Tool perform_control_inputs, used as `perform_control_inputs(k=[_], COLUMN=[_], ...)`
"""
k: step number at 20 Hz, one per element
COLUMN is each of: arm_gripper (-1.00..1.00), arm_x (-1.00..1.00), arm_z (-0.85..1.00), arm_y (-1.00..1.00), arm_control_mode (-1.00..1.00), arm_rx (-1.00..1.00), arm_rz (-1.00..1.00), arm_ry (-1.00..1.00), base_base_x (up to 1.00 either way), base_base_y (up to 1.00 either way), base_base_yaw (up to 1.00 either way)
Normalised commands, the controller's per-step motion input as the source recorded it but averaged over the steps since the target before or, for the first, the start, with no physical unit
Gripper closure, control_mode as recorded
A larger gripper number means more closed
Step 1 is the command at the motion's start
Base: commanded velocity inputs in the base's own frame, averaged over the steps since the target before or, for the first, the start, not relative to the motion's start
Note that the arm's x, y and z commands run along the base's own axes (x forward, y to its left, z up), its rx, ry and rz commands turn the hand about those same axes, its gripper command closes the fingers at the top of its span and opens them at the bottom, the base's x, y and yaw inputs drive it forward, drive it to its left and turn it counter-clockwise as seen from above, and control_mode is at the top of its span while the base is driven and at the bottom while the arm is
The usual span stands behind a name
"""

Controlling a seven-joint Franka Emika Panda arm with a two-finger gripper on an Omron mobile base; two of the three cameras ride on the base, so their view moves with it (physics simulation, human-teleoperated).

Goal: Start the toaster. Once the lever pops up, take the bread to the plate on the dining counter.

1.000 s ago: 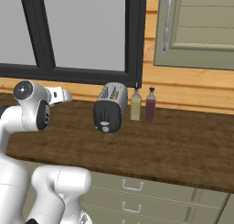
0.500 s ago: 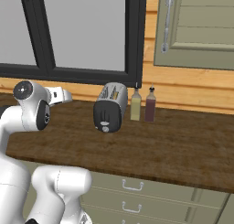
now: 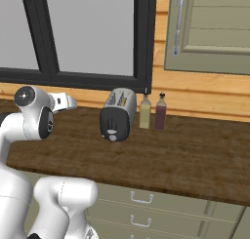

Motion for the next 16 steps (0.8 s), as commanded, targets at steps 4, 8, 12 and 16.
perform_control_inputs(k=[4,8,12,16], arm_gripper=[-1.0,-1.0,-1.0,-1.0], arm_x=[0.0,0.0,0.0,0.0], arm_z=[0.0,0.0,0.0,0.0], arm_y=[0.0,0.0,0.0,0.0], arm_control_mode=[-1.0,-1.0,-1.0,-1.0], arm_rx=[0.0,0.0,0.0,0.0], arm_rz=[0.0,0.0,0.0,0.0], arm_ry=[0.0,0.0,0.0,0.0], base_base_x=[0.0,0.0,0.0,0.0], base_base_y=[0.0,0.0,0.0,0.0], base_base_yaw=[0.0,0.0,0.0,0.0])
